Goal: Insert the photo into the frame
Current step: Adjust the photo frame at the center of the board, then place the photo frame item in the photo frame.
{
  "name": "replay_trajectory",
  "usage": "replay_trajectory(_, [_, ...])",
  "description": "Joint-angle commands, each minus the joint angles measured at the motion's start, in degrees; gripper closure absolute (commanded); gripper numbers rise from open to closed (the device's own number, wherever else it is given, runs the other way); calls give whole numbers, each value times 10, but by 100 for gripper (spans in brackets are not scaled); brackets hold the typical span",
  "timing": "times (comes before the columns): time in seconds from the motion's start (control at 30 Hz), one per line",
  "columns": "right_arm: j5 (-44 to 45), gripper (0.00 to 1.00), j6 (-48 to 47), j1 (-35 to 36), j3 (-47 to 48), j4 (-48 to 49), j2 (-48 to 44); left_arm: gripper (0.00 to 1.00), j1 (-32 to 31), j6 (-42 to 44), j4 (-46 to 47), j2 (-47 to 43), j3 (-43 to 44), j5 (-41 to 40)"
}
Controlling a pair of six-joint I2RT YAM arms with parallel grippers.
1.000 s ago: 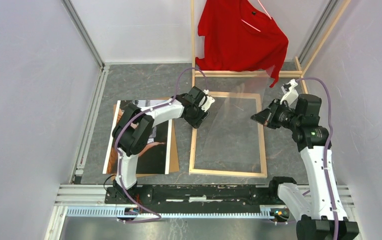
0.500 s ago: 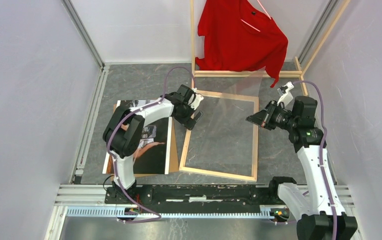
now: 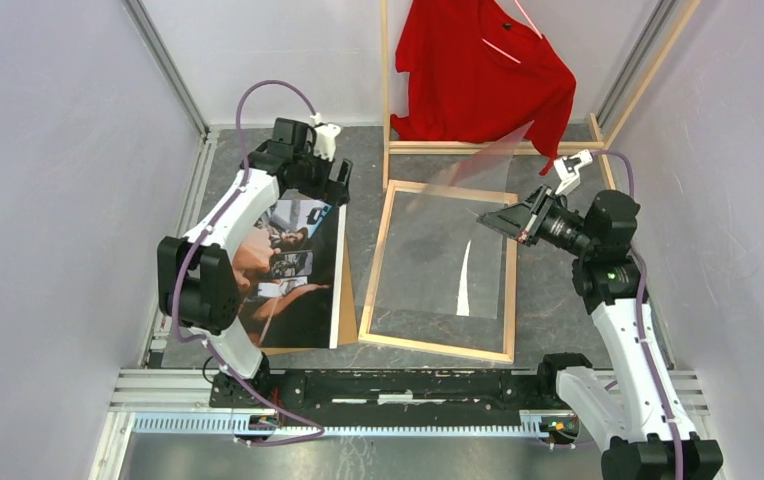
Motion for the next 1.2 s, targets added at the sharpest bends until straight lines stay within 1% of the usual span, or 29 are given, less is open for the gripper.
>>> replay_trajectory(0.0, [-27,100,58,2,-37,110,-14,0,18,20,-9,3,-16,-8])
replay_trajectory(0.07, [-27,100,45,2,-70,120,-13,0,19,20,7,4,-39,-14])
replay_trajectory(0.17, [-34,100,-8,2,-126,117,7,0,19,21,18,7,-60,-20])
replay_trajectory(0.23, [-25,100,-63,2,-152,96,30,0,19,22,20,10,-68,-20])
replay_trajectory(0.3, [-1,100,-116,1,-172,54,45,0,18,24,21,12,-72,-19])
replay_trajectory(0.4, [10,100,-151,0,-201,49,65,0,18,24,22,13,-77,-17])
replay_trajectory(0.5, [19,100,-165,-1,-213,47,71,0,17,26,21,13,-81,-16])
replay_trajectory(0.63, [42,100,-201,-9,-205,15,77,1,10,26,22,15,-87,-10])
replay_trajectory(0.87, [75,100,-211,-14,-224,38,71,2,-17,23,28,26,-96,-15])
replay_trajectory(0.93, [80,100,-208,-31,-229,47,75,2,-20,23,28,27,-97,-15])
replay_trajectory(1.17, [99,100,-216,-42,-221,51,87,2,-22,24,29,25,-99,-18])
